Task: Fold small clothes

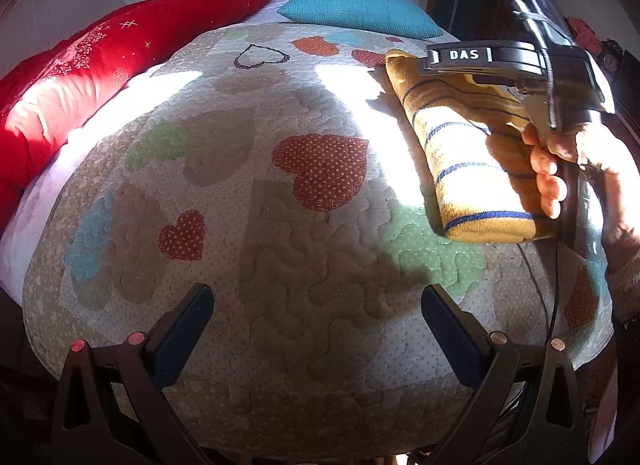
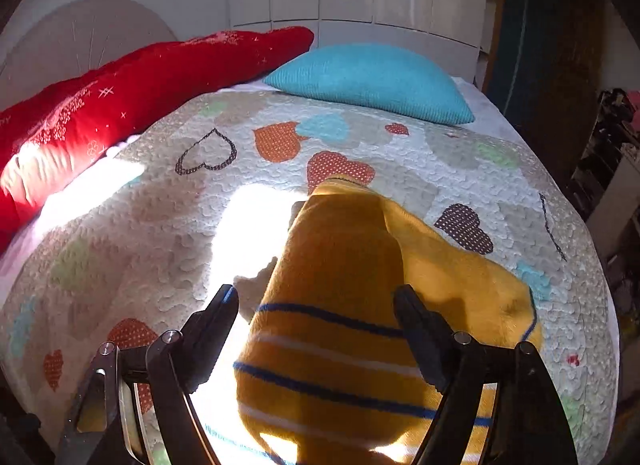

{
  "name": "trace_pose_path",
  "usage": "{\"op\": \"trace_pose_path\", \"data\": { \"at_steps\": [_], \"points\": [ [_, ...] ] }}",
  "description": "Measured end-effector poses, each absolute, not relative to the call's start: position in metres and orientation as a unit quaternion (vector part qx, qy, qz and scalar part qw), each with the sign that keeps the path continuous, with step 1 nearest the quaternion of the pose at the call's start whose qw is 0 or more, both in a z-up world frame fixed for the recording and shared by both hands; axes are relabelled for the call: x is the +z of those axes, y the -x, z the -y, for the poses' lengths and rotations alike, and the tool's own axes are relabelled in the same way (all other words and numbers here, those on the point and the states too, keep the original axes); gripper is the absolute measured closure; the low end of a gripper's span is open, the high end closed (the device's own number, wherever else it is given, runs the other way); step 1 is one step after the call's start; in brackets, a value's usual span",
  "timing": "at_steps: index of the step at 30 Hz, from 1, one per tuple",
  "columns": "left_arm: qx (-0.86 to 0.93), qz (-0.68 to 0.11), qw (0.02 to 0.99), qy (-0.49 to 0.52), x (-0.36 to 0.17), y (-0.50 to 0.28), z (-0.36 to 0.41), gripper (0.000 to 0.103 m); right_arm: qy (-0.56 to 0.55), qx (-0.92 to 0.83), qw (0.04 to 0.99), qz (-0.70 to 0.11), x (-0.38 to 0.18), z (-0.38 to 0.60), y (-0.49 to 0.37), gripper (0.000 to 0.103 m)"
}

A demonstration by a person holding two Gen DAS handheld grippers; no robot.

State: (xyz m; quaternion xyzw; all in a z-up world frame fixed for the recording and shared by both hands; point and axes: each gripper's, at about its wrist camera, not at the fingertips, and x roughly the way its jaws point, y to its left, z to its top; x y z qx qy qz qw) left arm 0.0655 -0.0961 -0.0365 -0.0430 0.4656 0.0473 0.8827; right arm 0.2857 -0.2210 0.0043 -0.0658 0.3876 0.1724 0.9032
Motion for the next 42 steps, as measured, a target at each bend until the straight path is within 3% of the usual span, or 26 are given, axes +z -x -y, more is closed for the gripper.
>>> {"op": "trace_pose_path", "data": {
  "at_steps": [5,12,26,42],
  "points": [
    [0.034,-0.473,0.879,0.039,-0.039,-0.067,0.105,0.000,-0.031,0.167,0.892,-0.419,-0.024,0.298,-0.278,0.020],
    [0.025,-0.459,0.888,0.012,-0.031,-0.063,0.124,0.000,-0.071,0.154,0.906,-0.388,0.003,0.345,-0.226,0.020],
    [0.022,-0.443,0.895,-0.053,-0.019,-0.065,0.164,0.000,-0.017,0.026,0.918,-0.396,-0.022,0.382,-0.109,0.019],
    [0.032,-0.443,0.892,-0.090,-0.018,-0.058,0.178,0.000,0.015,0.023,0.908,-0.417,-0.031,0.357,-0.089,0.019]
  ]
}}
